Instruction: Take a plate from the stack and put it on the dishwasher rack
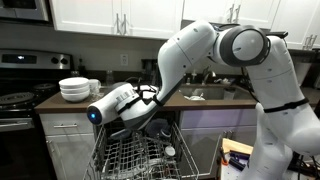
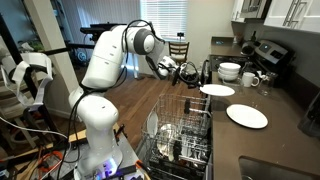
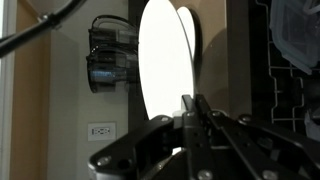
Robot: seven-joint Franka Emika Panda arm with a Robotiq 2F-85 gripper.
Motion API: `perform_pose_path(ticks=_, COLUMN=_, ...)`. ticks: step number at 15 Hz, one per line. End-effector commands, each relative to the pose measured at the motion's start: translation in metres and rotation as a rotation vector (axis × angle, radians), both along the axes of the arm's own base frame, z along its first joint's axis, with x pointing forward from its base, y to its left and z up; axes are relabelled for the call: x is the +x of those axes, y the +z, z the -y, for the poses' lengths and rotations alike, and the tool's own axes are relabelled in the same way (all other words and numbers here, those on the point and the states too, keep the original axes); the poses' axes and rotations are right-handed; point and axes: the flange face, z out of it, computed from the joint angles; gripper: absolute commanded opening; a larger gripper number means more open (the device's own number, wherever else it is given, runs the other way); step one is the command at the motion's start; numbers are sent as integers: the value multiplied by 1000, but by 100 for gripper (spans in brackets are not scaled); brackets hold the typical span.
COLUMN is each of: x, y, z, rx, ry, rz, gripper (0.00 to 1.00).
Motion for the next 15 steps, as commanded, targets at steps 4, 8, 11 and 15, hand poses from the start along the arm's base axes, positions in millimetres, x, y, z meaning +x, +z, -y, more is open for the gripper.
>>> perform_pose_path(ticks=4, x=-3, y=1, z=-15, rx=13, ry=19, rz=12, gripper=5)
perform_pose_path(ticks=8, x=-5, y=-7, z=-21, rx=-5, ry=-29, rz=35, gripper=2)
perform_pose_path(ticks=11, x=-11, y=-19, z=-31, rx=2, ry=-106, rz=96, gripper=2)
perform_pose_path(ticks=15, x=-21, y=-26, z=-49, rx=4, ry=-230, rz=231, gripper=1)
